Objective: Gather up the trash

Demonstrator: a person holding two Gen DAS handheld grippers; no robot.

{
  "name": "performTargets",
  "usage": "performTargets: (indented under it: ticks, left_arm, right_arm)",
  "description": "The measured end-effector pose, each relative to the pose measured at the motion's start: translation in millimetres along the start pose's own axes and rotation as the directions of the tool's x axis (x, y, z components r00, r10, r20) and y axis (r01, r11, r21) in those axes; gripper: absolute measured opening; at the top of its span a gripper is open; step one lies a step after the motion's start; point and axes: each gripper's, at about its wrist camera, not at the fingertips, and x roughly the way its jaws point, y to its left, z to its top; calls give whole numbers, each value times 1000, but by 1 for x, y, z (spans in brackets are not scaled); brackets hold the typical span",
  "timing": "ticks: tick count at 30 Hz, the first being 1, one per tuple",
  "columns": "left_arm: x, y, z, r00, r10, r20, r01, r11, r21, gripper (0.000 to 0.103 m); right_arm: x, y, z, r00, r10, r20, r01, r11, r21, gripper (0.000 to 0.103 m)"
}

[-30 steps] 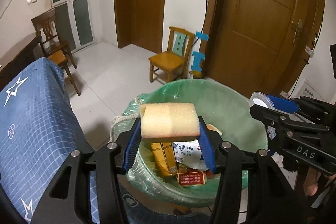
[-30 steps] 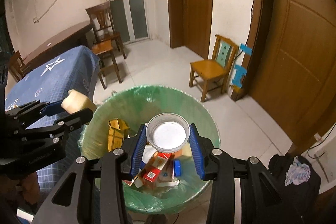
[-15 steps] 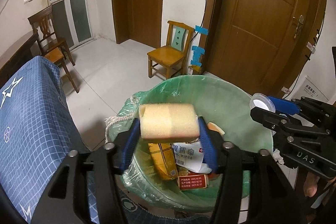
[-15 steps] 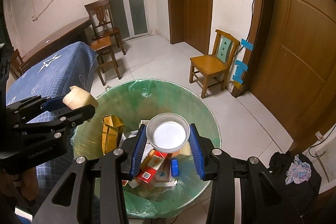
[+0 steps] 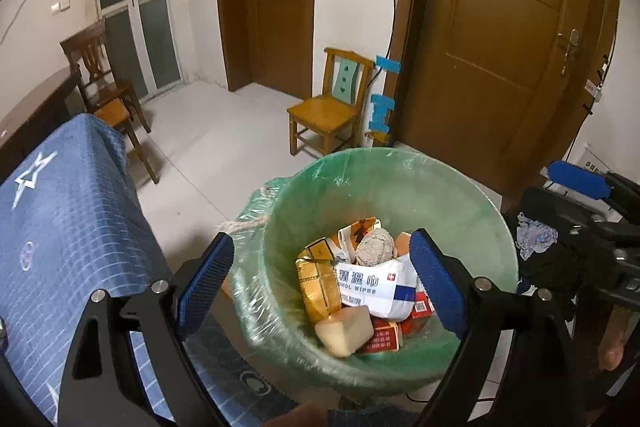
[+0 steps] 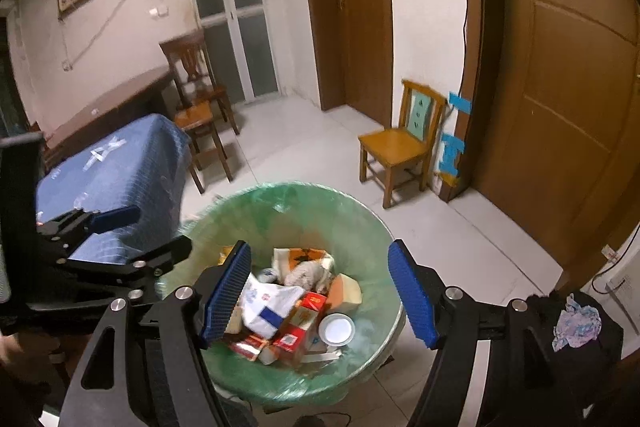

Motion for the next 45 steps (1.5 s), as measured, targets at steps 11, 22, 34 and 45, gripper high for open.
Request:
performTargets:
  ticks: [11, 22, 34, 45]
  left_arm:
    - [-136, 15, -64, 971, 37, 235, -30, 999, -35, 97]
    - [-195, -6, -110, 950, 26, 312, -24, 1000, -9, 97]
    - [-212, -22, -134, 947, 13, 322, -21, 1000, 22, 97]
    - [-216, -24, -136, 946, -12, 323, 0, 999, 36, 97]
  right_arm:
    - [-155, 65, -82, 941, -68, 332, 91, 995, -52, 96]
    - [-221, 72, -158, 933, -63, 354, 72, 997, -14, 97]
    - [-249, 75, -166, 923, -39, 384, 57, 998, -35, 97]
    - [-248, 50, -155, 930, -27, 368, 38, 999, -23, 97]
